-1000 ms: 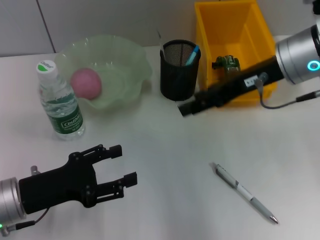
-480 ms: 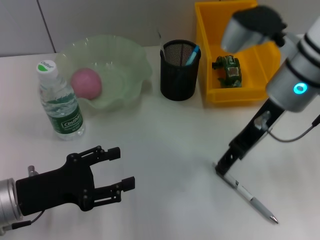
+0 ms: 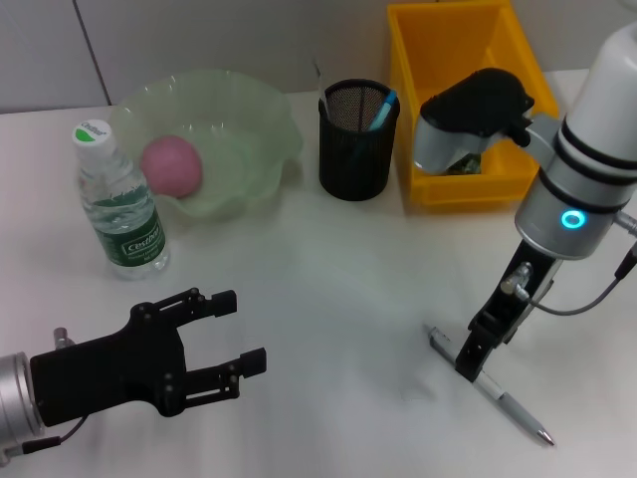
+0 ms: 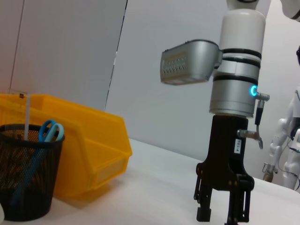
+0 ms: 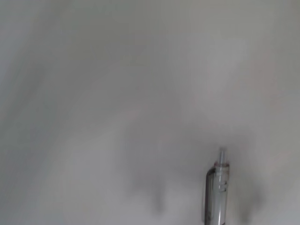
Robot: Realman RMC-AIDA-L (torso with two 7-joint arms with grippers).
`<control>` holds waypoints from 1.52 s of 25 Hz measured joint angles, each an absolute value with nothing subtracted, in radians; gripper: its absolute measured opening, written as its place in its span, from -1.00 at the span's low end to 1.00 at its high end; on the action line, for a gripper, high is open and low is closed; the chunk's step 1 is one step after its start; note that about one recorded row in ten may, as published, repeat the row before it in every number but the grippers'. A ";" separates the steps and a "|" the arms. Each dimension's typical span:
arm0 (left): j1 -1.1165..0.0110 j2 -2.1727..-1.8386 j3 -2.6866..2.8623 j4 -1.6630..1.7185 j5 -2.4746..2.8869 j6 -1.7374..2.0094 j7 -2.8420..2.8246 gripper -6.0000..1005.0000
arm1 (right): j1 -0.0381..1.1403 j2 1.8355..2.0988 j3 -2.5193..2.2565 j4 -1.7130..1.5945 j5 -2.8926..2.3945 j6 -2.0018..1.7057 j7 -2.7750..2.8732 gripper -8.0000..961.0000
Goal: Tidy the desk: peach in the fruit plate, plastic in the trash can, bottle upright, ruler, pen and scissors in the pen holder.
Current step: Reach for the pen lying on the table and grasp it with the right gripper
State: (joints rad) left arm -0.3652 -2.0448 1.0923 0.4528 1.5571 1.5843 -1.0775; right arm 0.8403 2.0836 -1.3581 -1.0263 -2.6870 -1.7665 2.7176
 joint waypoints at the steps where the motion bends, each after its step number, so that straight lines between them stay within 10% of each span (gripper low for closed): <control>1: -0.366 -2.045 1.092 0.453 1.557 1.582 -1.079 0.61 | 0.840 2.084 -1.368 -1.021 -2.686 -1.762 2.719 0.37; 38: -0.370 -2.039 1.080 0.454 1.556 1.572 -1.087 0.62 | 0.809 2.089 -1.605 -1.027 -2.641 -1.673 2.726 0.05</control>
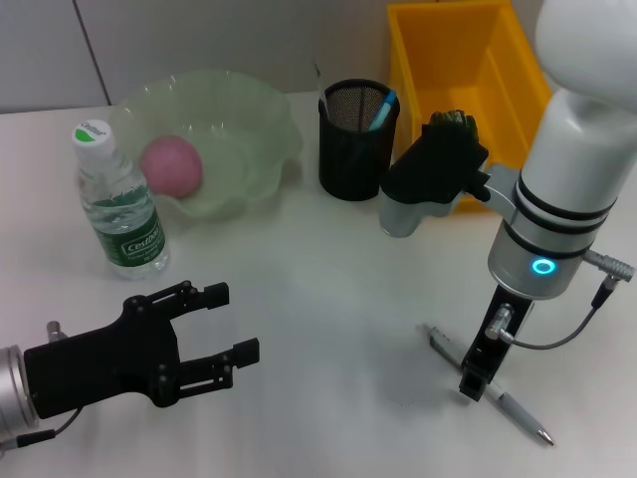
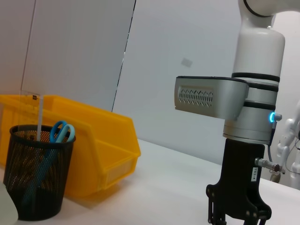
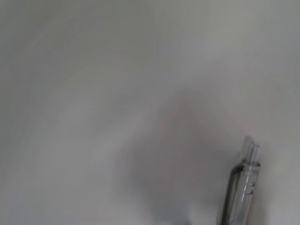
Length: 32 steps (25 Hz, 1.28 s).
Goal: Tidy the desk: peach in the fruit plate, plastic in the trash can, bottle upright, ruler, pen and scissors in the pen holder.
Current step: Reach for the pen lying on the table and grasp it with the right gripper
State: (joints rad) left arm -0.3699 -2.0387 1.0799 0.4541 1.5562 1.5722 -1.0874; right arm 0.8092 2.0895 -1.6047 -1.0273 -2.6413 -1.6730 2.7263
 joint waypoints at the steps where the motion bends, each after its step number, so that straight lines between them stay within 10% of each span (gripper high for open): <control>1: -0.370 -2.038 1.080 0.454 1.556 1.572 -1.087 0.62 | 0.807 2.090 -1.608 -1.031 -2.641 -1.672 2.727 0.03; 32: -0.370 -2.038 1.080 0.454 1.551 1.572 -1.088 0.61 | 0.804 2.089 -1.655 -1.049 -2.646 -1.657 2.732 -0.42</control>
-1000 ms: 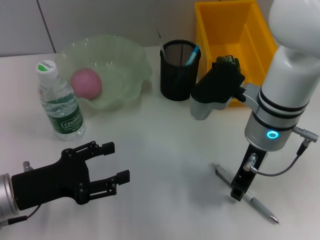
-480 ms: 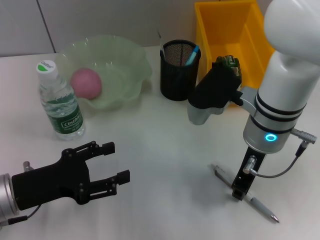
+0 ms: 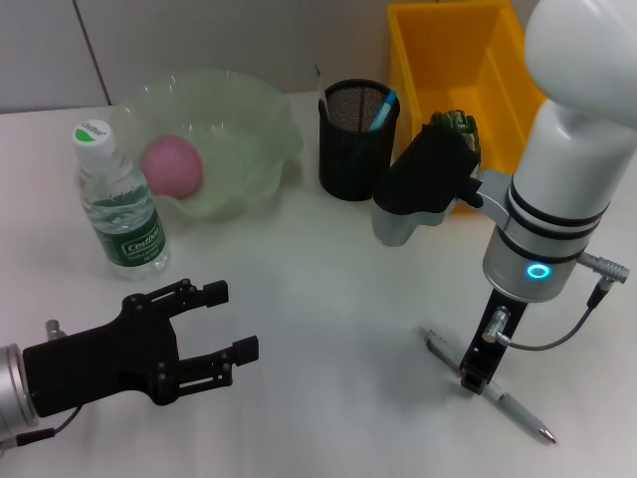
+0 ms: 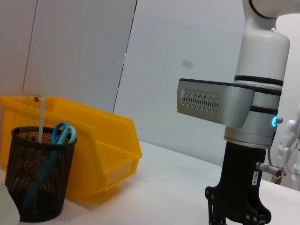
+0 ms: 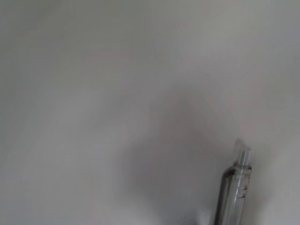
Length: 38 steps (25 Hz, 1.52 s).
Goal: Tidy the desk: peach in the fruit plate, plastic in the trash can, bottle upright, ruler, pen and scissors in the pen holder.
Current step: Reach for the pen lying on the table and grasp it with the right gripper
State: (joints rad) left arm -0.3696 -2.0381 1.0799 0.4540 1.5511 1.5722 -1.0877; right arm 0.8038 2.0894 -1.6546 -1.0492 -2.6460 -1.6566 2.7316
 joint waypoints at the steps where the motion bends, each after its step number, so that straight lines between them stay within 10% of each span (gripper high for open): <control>1: -0.370 -2.038 1.080 0.454 1.551 1.572 -1.088 0.61 | 0.804 2.089 -1.655 -1.049 -2.646 -1.657 2.732 -0.42; 38: -0.370 -2.037 1.078 0.454 1.549 1.579 -1.089 0.61 | 0.802 2.090 -1.661 -1.035 -2.640 -1.669 2.720 -0.65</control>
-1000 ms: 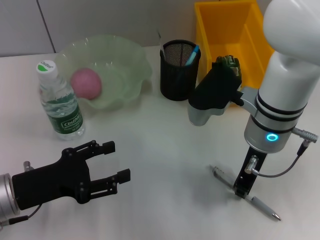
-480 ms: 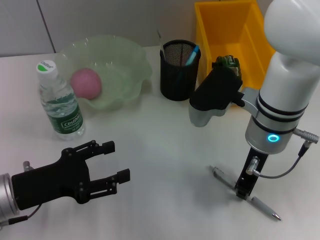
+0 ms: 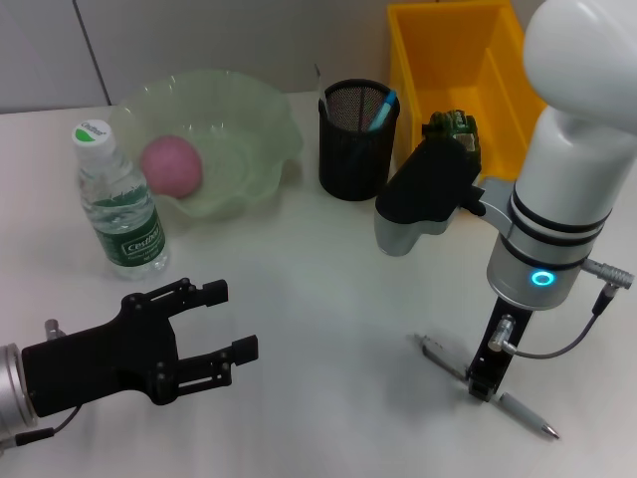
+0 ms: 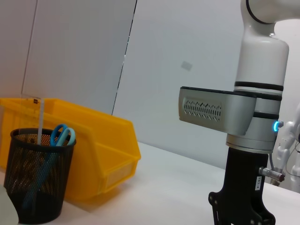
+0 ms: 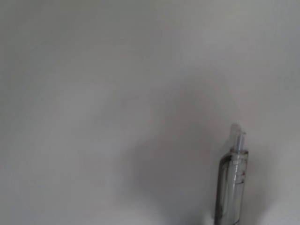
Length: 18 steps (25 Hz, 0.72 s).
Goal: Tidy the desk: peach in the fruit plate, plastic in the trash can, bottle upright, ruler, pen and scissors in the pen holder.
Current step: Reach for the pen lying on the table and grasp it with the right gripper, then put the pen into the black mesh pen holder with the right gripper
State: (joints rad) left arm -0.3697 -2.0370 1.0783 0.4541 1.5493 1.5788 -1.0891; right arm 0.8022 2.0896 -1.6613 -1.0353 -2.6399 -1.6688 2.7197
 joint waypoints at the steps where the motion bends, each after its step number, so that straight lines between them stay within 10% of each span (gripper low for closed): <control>1: -0.370 -2.037 1.078 0.454 1.549 1.579 -1.089 0.61 | 0.802 2.090 -1.661 -1.035 -2.640 -1.669 2.720 -0.65; 18: -0.362 -2.036 1.078 0.468 1.549 1.581 -1.091 0.61 | 0.801 2.083 -1.607 -1.078 -2.614 -1.668 2.699 -0.72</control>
State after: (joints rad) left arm -0.3620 -2.0355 1.0784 0.4680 1.5493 1.5806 -1.0907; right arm 0.8014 2.0832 -1.6066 -1.0776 -2.6138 -1.6684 2.6986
